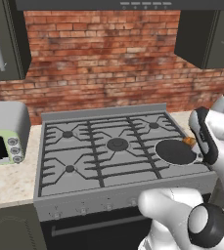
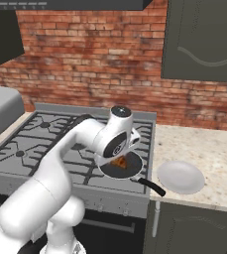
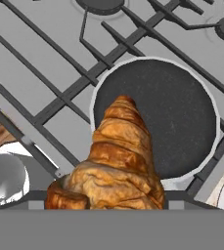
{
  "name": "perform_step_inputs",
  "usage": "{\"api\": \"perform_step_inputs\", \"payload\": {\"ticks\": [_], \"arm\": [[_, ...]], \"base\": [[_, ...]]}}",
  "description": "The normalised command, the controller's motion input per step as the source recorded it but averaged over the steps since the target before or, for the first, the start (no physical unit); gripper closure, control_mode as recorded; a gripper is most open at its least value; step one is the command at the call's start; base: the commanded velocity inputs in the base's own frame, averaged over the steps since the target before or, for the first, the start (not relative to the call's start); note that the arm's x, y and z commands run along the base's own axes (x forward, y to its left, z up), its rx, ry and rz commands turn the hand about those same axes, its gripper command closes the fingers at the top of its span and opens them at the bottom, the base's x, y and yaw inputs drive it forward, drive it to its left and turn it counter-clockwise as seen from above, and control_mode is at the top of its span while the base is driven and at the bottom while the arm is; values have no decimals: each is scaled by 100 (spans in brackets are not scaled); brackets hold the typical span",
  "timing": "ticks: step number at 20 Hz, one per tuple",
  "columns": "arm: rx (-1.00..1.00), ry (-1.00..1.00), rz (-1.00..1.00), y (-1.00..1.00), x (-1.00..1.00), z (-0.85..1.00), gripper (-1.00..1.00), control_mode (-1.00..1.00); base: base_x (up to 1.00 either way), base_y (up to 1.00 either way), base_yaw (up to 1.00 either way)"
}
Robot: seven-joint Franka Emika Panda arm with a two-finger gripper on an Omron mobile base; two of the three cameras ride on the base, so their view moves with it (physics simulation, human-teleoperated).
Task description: Pick the croissant and place it on the pan. Then turn on the stove to warm the croissant.
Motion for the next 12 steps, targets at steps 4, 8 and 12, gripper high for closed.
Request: {"api": "perform_step_inputs", "payload": {"ticks": [4, 8, 12], "arm": [[0, 0, 0, 0, 7, -2, 100, -100], [0, 1, 0, 0, 26, -5, 100, -100], [0, 10, 0, 0, 33, -2, 100, -100]], "base": [[0, 0, 0], [0, 0, 0], [0, 0, 0]]}}
